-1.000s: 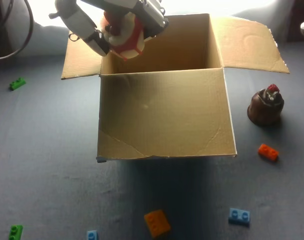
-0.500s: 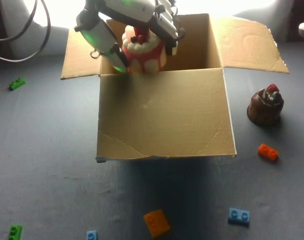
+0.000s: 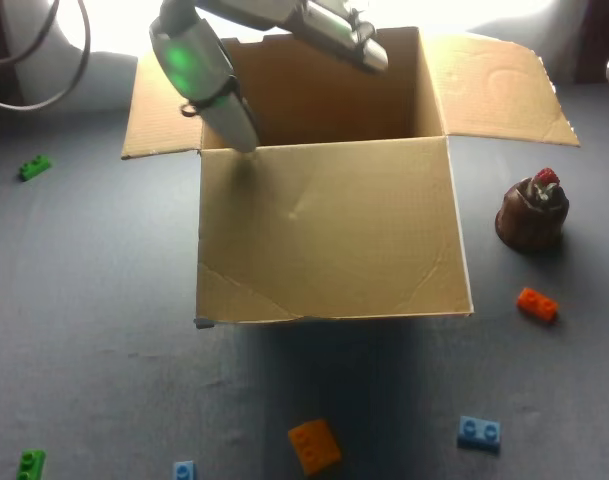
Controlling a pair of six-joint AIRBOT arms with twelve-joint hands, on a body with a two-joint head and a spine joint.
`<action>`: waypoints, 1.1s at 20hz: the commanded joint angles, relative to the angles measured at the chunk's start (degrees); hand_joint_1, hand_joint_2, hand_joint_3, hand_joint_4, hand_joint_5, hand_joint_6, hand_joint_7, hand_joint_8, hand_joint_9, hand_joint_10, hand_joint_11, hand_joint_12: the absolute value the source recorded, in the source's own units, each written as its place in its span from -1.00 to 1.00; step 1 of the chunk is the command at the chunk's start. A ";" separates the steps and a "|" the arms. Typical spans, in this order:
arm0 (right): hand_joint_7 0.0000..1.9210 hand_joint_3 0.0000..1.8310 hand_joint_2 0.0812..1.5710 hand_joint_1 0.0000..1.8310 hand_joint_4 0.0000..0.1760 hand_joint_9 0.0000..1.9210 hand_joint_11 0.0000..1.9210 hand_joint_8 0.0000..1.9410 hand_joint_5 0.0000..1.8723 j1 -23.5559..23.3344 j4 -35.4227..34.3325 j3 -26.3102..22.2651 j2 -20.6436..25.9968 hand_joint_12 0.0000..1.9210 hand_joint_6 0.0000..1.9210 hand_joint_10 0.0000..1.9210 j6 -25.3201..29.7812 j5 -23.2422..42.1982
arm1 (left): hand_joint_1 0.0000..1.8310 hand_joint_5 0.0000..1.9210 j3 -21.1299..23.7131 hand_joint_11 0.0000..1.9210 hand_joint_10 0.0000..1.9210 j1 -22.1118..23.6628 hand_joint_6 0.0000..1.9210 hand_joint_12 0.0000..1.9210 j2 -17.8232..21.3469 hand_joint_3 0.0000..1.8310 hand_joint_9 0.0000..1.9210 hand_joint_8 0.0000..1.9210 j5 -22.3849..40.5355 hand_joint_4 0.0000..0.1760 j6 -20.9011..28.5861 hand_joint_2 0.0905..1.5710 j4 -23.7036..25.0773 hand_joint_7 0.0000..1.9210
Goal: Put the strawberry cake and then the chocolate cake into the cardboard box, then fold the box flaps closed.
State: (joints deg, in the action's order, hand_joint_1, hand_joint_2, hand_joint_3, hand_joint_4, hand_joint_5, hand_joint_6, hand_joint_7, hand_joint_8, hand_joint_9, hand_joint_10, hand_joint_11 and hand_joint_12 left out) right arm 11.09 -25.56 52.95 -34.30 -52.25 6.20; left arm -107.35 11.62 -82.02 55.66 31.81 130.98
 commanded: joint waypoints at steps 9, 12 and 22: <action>-0.91 -1.00 0.31 0.05 -0.75 -0.89 -1.00 -1.00 -0.98 8.89 -3.67 8.93 -9.48 -0.47 -1.00 -1.00 0.67 13.96 | -0.88 -1.00 1.64 -1.00 -1.00 2.95 -1.00 -0.47 7.20 -0.98 -0.91 -1.00 -0.35 -0.03 -0.17 0.26 -1.00 -0.95; -0.92 -1.00 0.29 0.12 -0.76 -0.92 -1.00 -1.00 -0.98 10.39 -3.77 11.33 -12.46 -0.60 -1.00 -1.00 0.67 16.05 | -0.91 -0.99 2.32 -1.00 -0.99 2.84 -1.00 -0.44 10.84 -0.99 -0.90 -1.00 1.32 -0.11 -0.15 0.27 -0.66 -0.94; -0.91 -1.00 0.26 0.17 -0.54 -0.91 -1.00 -1.00 -1.00 13.20 -6.63 18.67 -21.77 -0.62 -1.00 -1.00 -0.57 17.53 | -0.81 -0.93 -0.74 -1.00 -0.99 2.55 -0.99 -0.42 20.32 -0.99 -0.87 -1.00 8.98 -0.26 5.97 0.30 -1.64 -0.90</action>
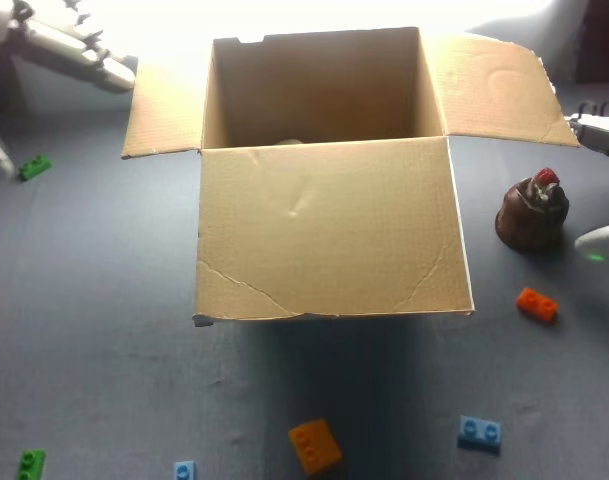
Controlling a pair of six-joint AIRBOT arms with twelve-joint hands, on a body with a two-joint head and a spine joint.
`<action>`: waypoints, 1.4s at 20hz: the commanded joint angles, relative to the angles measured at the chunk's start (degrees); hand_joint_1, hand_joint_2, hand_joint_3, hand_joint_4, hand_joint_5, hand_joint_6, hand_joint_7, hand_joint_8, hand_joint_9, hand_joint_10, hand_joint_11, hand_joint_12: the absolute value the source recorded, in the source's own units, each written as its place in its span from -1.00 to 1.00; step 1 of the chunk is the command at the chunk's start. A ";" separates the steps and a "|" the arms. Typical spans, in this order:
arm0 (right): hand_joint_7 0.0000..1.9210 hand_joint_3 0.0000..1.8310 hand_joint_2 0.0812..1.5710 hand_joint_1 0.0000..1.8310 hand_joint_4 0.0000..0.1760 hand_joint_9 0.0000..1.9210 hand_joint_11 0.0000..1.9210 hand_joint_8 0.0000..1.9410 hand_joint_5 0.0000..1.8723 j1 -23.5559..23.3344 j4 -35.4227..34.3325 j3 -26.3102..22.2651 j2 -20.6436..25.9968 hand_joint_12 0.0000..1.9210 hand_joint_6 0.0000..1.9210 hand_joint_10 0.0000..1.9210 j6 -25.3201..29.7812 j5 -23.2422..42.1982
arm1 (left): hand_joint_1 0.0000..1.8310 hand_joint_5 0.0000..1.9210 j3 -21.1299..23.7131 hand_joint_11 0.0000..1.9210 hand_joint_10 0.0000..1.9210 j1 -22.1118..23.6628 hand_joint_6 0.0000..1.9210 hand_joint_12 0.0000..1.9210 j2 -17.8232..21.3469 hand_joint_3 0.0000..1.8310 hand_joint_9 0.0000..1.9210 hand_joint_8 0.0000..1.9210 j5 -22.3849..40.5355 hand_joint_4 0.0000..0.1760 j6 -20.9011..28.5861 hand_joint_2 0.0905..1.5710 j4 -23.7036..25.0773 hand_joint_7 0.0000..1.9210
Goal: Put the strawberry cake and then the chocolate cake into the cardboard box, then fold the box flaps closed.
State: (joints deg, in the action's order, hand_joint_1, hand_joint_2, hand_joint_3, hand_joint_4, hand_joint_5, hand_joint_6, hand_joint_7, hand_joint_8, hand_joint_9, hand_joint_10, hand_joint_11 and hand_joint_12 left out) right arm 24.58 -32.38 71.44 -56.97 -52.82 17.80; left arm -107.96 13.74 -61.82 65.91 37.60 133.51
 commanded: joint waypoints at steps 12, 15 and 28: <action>-0.90 -0.99 0.30 0.12 -0.70 -0.91 -1.00 -1.00 -0.99 0.43 0.09 5.59 -6.46 -0.75 -1.00 -1.00 -1.88 6.94 | -0.91 -0.93 7.72 -1.00 -1.00 -11.51 -0.99 -0.43 8.29 -1.00 -0.87 -1.00 -2.48 -0.41 0.34 0.34 -14.38 -0.90; -0.93 -0.99 0.32 0.10 -0.70 -0.93 -1.00 -1.00 -1.00 0.49 -0.13 6.59 -7.33 -0.79 -1.00 -1.00 -1.87 6.94 | -0.84 -0.91 7.73 -1.00 -1.00 -13.77 -0.99 -0.39 8.38 -1.00 -0.87 -1.00 -2.75 -0.45 -0.92 0.34 -17.63 -0.90; -0.15 -0.99 0.38 0.29 -1.00 -0.21 -0.97 -0.93 -0.21 0.60 -0.13 6.70 -7.57 0.40 -0.90 -0.79 -2.55 6.90 | -0.86 -0.92 7.81 -1.00 -1.00 -22.32 -1.00 -0.22 7.38 -1.00 -0.82 -1.00 -3.02 -0.13 -8.54 0.32 -27.15 -0.87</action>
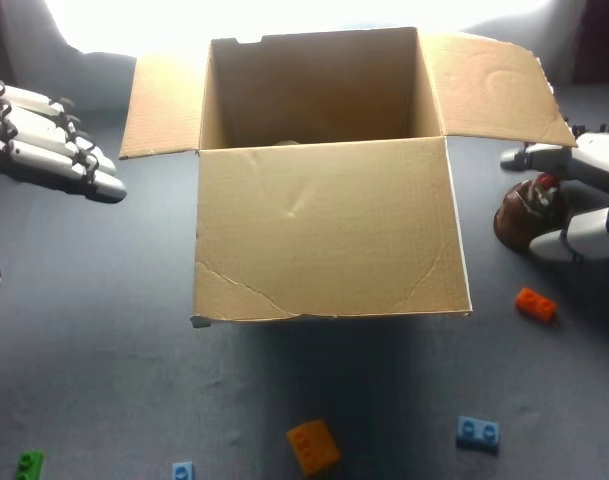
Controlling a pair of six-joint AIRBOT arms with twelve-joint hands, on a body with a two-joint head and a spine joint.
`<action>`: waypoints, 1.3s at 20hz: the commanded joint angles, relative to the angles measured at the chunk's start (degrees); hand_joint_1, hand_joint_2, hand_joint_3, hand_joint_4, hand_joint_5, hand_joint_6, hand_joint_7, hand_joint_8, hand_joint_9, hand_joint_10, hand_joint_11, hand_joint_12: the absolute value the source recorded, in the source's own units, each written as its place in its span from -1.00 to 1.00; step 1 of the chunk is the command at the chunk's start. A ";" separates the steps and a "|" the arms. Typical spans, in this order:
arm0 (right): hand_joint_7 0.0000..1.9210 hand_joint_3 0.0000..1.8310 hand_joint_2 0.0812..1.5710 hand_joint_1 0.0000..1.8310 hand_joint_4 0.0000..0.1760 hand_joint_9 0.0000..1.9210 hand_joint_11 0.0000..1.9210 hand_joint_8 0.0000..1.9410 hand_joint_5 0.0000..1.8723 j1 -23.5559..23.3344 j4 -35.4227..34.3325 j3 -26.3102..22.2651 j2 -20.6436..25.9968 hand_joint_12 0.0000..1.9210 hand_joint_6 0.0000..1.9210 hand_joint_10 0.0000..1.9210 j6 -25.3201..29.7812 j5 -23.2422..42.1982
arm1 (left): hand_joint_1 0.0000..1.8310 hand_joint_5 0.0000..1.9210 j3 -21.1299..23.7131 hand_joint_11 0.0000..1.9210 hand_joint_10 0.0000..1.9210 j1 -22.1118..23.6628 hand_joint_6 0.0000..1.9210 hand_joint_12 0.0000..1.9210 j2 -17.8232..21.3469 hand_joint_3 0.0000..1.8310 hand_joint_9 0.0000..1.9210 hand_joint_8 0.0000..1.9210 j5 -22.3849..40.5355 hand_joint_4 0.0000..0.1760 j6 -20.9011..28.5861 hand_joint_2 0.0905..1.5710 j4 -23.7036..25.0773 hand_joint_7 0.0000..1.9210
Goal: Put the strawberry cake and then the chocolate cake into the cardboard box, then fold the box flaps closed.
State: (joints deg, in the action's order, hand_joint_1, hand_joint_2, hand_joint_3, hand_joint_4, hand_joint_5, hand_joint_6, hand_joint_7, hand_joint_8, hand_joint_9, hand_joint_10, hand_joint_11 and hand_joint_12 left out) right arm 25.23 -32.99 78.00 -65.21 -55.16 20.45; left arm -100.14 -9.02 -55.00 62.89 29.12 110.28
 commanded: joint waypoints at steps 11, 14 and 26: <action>-0.20 -1.00 0.46 0.32 -1.00 -0.50 -0.79 0.44 0.05 -1.31 0.48 -2.50 4.46 1.00 -0.02 0.56 0.32 2.99 | -0.92 -0.92 0.13 -1.00 -1.00 -2.04 -1.00 -0.22 -0.53 -1.00 -0.80 -1.00 -0.95 -0.18 -1.06 0.33 -6.43 -0.86; -0.21 -1.00 0.46 0.34 -1.00 -0.59 -0.80 0.50 0.07 -1.38 0.49 -7.28 8.88 1.00 -0.09 0.68 -0.42 2.86 | -0.92 -0.91 0.56 -1.00 -1.00 -3.06 -0.99 -0.21 -0.53 -1.00 -0.79 -1.00 -1.30 -0.22 -1.22 0.32 -7.07 -0.85; -0.18 -1.00 0.47 0.31 -1.00 -0.49 -0.83 0.43 0.01 -15.41 0.51 -19.77 24.68 1.00 0.05 0.51 -2.05 -3.45 | -0.92 -0.93 2.25 -1.00 -0.99 -4.36 -1.00 -0.20 -0.53 -1.00 -0.79 -0.99 -5.46 -0.21 -2.38 0.34 -9.93 -0.83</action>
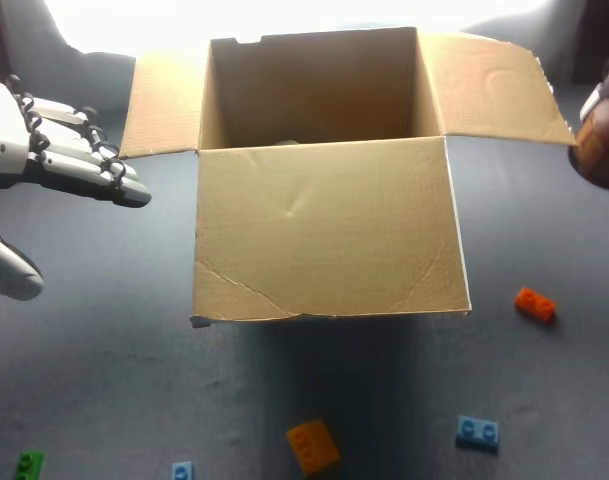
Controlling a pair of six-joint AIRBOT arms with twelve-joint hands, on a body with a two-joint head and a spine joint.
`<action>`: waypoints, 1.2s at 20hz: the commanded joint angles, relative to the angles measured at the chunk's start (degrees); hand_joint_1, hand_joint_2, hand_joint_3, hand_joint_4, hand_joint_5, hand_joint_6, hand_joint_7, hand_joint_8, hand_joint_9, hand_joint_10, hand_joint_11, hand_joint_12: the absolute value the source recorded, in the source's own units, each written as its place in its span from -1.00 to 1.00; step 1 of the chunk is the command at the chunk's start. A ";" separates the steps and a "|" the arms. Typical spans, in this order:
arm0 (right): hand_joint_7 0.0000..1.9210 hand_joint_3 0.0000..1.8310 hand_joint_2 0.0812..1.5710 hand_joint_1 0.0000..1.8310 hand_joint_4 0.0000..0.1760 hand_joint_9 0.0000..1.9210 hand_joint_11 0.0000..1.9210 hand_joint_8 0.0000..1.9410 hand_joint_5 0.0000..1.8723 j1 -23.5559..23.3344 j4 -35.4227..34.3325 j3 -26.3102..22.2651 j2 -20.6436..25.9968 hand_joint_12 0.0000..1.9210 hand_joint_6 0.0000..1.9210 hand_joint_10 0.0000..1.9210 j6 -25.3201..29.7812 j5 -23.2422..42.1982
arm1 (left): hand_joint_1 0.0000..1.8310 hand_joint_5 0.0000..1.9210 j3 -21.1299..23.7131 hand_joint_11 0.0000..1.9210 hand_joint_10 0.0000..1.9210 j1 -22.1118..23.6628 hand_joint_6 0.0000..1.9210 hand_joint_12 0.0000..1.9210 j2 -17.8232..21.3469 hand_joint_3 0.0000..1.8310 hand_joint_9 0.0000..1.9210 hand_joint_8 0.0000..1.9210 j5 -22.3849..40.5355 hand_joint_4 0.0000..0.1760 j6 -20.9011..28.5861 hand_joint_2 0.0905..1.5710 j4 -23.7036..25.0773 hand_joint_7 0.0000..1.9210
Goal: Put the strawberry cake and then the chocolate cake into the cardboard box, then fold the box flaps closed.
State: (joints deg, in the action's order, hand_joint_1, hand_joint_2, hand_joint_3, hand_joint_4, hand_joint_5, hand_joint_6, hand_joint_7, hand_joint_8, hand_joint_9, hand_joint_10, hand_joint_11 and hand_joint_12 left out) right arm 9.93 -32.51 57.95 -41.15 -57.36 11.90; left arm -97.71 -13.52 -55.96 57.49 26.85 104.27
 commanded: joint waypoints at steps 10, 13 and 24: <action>-0.18 -1.00 0.46 0.33 -1.00 -0.52 -0.81 0.47 0.05 -8.19 3.97 -0.45 0.09 1.00 -0.06 0.65 -0.85 1.09 | -0.85 -0.90 1.12 -1.00 -1.00 -0.84 -1.00 -0.23 0.46 -1.00 -0.80 -1.00 -0.87 -0.18 -0.80 0.34 -3.86 -0.81; -0.18 -1.00 0.46 0.33 -1.00 -0.49 -0.81 0.45 0.05 -6.07 3.96 -0.51 0.67 1.00 -0.03 0.59 -0.12 1.16 | -0.85 -0.90 1.21 -1.00 -1.00 -0.99 -1.00 -0.22 0.44 -1.00 -0.79 -1.00 -1.00 -0.22 -0.80 0.33 -3.86 -0.81; -0.16 -1.00 0.45 0.34 -1.00 -0.44 -0.72 0.46 0.06 -4.44 3.88 -4.70 7.41 1.00 -0.09 0.57 2.83 -0.03 | -0.87 -0.89 1.67 -1.00 -1.00 -1.21 -1.00 -0.18 0.44 -1.00 -0.80 -1.00 -1.56 -0.23 -0.80 0.35 -3.87 -0.81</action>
State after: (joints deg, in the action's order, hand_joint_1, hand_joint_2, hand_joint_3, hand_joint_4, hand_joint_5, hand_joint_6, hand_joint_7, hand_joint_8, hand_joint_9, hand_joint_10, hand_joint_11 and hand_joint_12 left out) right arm 6.17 -28.47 53.19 -34.37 -55.18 5.56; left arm -96.07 -15.07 -55.96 55.77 26.17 104.27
